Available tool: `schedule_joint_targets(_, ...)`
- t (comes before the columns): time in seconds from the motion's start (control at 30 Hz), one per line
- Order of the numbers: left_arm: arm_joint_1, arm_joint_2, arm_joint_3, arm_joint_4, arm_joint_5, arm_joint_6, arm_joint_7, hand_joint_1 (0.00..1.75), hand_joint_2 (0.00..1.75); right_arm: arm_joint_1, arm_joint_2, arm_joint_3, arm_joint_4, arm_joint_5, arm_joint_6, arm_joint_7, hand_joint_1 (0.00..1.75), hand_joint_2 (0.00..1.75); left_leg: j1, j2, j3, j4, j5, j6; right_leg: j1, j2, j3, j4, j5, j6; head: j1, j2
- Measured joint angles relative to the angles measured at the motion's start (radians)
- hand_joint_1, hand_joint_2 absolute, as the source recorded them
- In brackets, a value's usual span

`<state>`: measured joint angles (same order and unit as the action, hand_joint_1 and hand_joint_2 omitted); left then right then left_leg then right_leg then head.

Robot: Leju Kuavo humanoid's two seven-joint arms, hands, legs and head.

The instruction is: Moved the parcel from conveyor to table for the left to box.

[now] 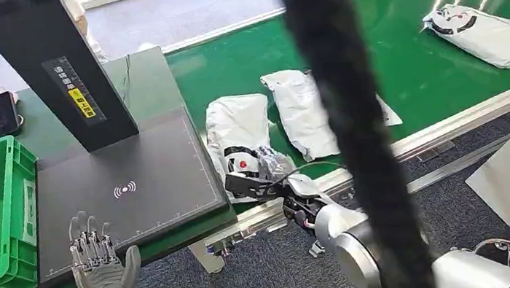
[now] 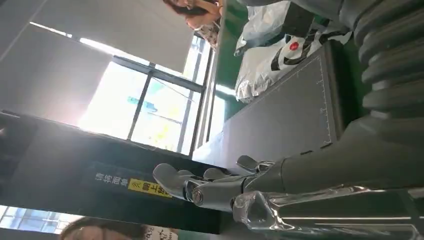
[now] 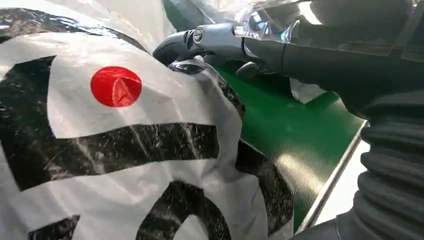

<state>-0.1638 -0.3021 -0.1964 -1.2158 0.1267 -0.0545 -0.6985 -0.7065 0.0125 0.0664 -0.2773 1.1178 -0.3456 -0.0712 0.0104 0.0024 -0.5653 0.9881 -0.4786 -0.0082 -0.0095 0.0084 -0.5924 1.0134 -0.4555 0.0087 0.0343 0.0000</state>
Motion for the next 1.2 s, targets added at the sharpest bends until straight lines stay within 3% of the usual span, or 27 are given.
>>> schedule_joint_targets(0.3,-0.001,0.0,-0.007,0.0,0.009,0.018,0.0,0.0,1.75,0.054,0.03,-0.069,-0.002,-0.061,-0.057,-0.122,0.0,1.75,0.0,0.001,0.0,0.0,0.0,0.0,0.0,0.0,0.0,0.0,0.0,0.0,0.0,0.0)
schedule_joint_targets(0.57,-0.001,0.0,-0.007,0.0,0.009,0.019,0.0,0.0,1.75,0.065,0.045,-0.092,-0.003,-0.071,-0.063,-0.139,0.0,1.75,0.0,0.001,0.001,0.0,0.0,0.0,0.0,0.0,0.0,0.0,0.0,0.0,0.0,0.0)
schedule_joint_targets(0.6,-0.001,0.0,-0.007,0.0,0.009,0.019,0.0,0.0,1.75,0.065,0.045,-0.093,-0.003,-0.071,-0.063,-0.14,1.15,1.75,0.0,0.001,0.001,0.0,0.0,0.0,0.0,0.0,0.0,0.0,0.0,0.0,0.0,0.0)
schedule_joint_targets(0.63,-0.001,0.0,-0.007,0.0,0.009,0.019,0.0,0.0,1.75,0.065,0.046,-0.093,-0.003,-0.071,-0.063,-0.14,1.75,1.75,0.0,0.001,0.001,0.0,0.0,0.0,0.0,0.0,0.0,0.0,0.0,0.0,0.0,0.0)
schedule_joint_targets(1.2,-0.001,0.0,-0.008,0.004,0.01,0.012,0.0,0.0,1.75,0.075,0.042,-0.111,-0.019,-0.08,-0.066,-0.185,1.75,1.75,0.0,0.002,0.001,0.0,0.0,0.0,0.0,0.001,0.0,0.0,0.0,0.0,0.0,0.0)
